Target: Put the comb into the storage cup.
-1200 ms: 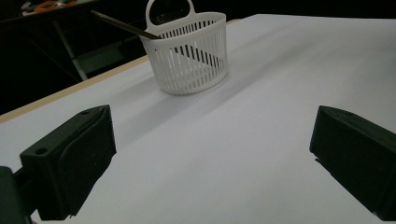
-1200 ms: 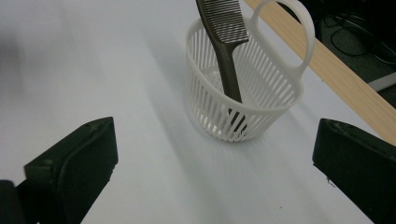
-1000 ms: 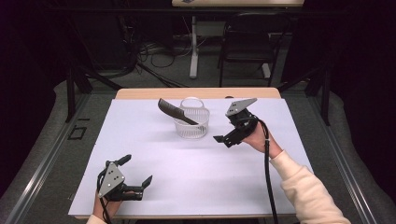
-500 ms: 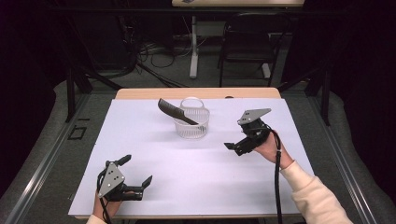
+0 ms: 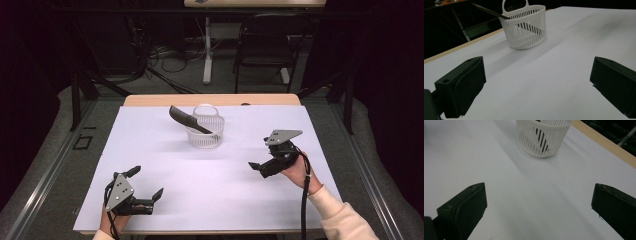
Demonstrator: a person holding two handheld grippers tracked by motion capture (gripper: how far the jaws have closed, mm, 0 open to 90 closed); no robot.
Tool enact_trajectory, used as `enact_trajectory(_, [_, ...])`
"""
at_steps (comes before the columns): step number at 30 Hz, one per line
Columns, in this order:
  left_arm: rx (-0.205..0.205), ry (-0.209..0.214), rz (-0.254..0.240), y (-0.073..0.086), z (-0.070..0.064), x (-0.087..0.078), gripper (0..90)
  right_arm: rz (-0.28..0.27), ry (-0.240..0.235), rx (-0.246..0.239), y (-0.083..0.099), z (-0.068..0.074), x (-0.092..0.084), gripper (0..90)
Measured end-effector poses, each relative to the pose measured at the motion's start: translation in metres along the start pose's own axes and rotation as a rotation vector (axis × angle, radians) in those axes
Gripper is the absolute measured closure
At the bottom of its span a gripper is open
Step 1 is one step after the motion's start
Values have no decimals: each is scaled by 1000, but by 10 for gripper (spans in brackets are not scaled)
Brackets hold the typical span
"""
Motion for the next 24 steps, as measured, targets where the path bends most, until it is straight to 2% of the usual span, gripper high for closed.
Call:
enact_trajectory(16, [3, 0, 2, 0, 0, -1, 2, -32, 32, 0, 30, 15, -12, 0])
enact_trajectory(24, [-3, 1, 3, 1, -1, 0, 2, -55, 58, 23, 48, 20, -19, 0])
Point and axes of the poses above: each handheld gripper's, and its own axes: x roughly forward along the jaws, y roughly out of its underside, z roughly to its left, the point moved 2 cm from there along x, roughly forward along the jaws, and after that the axes turned 6 degrees about y, right-handed, at the moved point
